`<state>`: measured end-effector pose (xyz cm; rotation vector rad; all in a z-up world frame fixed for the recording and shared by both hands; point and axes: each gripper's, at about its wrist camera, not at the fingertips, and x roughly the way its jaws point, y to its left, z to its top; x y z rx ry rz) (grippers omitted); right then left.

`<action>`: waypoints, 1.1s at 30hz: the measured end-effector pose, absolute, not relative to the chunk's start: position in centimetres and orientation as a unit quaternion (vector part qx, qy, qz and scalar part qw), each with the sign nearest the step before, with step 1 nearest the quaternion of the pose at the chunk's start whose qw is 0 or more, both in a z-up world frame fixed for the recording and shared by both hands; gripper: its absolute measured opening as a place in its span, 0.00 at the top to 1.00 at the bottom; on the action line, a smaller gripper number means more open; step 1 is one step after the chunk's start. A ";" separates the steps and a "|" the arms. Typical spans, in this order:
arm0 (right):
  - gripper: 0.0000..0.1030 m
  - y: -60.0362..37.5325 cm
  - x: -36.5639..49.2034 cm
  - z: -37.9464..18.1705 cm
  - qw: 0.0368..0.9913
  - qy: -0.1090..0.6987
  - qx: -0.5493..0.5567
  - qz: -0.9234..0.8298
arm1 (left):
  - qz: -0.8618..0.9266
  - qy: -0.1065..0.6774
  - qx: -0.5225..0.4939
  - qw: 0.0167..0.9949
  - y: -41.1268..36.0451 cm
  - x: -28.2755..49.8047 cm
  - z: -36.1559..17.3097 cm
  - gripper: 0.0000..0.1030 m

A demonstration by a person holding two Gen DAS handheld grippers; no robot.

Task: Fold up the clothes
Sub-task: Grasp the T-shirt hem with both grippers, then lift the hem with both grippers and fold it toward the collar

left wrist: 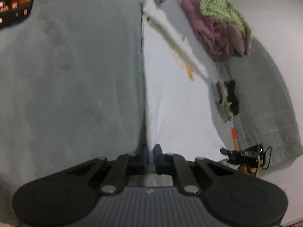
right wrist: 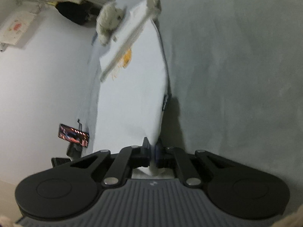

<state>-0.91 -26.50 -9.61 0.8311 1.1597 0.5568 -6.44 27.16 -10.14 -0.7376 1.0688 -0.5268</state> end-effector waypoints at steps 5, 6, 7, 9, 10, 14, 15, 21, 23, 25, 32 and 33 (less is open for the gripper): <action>0.75 -25.5 -0.4 -10.7 0.710 0.548 0.363 0.253 | -0.251 0.498 -0.344 0.756 27.1 -6.3 -10.3 0.81; 0.69 -25.7 -0.5 -10.6 0.706 0.545 0.371 0.260 | -0.253 0.497 -0.342 0.756 26.9 -6.3 -10.2 0.79; 0.58 -25.7 -0.5 -10.6 0.702 0.541 0.378 0.266 | -0.254 0.497 -0.340 0.757 26.8 -6.4 -10.2 0.77; 0.56 -25.3 -0.8 -10.1 0.710 0.538 0.364 0.273 | -0.256 0.498 -0.333 0.759 26.3 -6.4 -10.0 0.77; 0.58 -25.0 -0.8 -10.0 0.714 0.540 0.353 0.271 | -0.257 0.499 -0.330 0.759 26.2 -6.4 -10.0 0.79; 0.91 -24.5 -1.0 -9.7 0.718 0.543 0.343 0.270 | -0.259 0.503 -0.326 0.757 26.0 -6.4 -9.7 0.88; 0.91 -24.6 -1.0 -9.6 0.716 0.542 0.347 0.270 | -0.261 0.499 -0.330 0.757 26.1 -6.5 -9.6 0.89; 0.92 -25.9 -0.9 -7.8 0.713 0.477 0.419 0.298 | -0.295 0.440 -0.390 0.753 27.2 -6.6 -7.9 0.89; 0.92 -26.2 -0.5 -7.3 0.715 0.457 0.439 0.297 | -0.301 0.418 -0.406 0.755 27.3 -6.3 -7.2 0.89; 0.92 -26.3 0.0 -6.9 0.719 0.441 0.452 0.292 | -0.298 0.400 -0.421 0.758 27.3 -6.0 -6.7 0.89; 0.92 -26.5 2.3 -5.8 0.729 0.389 0.496 0.266 | -0.232 0.349 -0.472 0.775 27.3 -3.3 -6.1 0.89; 0.92 -26.3 2.9 -5.9 0.730 0.385 0.501 0.259 | -0.222 0.345 -0.478 0.777 27.1 -2.7 -6.1 0.89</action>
